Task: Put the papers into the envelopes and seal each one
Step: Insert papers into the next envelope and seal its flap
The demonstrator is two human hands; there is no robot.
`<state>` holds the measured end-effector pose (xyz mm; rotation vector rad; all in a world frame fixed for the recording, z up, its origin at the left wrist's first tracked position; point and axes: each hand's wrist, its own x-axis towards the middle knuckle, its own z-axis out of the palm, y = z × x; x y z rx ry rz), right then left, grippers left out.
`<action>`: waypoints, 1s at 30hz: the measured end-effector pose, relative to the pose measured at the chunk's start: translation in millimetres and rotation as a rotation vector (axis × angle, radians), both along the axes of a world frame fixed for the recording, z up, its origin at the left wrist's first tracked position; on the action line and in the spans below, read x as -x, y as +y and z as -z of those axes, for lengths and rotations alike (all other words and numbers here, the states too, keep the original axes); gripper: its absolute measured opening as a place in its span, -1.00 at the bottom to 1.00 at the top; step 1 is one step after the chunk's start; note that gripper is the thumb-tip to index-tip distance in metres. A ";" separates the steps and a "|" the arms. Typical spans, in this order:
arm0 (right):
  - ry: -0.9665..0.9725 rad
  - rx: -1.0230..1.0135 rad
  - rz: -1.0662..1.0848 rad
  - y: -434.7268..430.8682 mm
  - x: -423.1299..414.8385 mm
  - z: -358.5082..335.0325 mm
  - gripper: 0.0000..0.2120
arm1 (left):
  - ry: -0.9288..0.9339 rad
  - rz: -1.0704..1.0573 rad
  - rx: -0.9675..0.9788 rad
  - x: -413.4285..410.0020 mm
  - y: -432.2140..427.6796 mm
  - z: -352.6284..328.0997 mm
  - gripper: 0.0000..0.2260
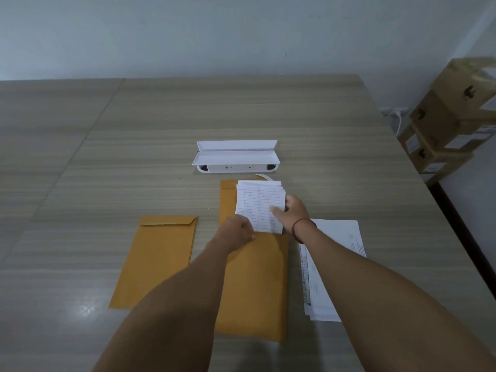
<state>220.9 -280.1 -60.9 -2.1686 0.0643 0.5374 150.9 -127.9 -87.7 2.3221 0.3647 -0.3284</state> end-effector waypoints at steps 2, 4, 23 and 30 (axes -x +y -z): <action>-0.018 -0.011 0.035 5.1 -7.9 -6.1 -0.67 | -0.013 0.009 0.001 1.3 -0.3 1.2 -0.85; -0.008 0.010 0.036 8.1 -11.2 -6.2 -0.63 | -0.038 0.013 0.003 2.3 -0.4 3.1 -0.85; 0.007 0.272 -0.143 3.9 1.1 4.3 -0.69 | 0.134 0.061 0.094 -7.2 -2.6 3.8 -0.80; 0.003 0.175 -0.227 -1.3 1.2 3.1 -0.62 | 0.096 0.073 0.007 -8.2 -3.6 9.8 -0.80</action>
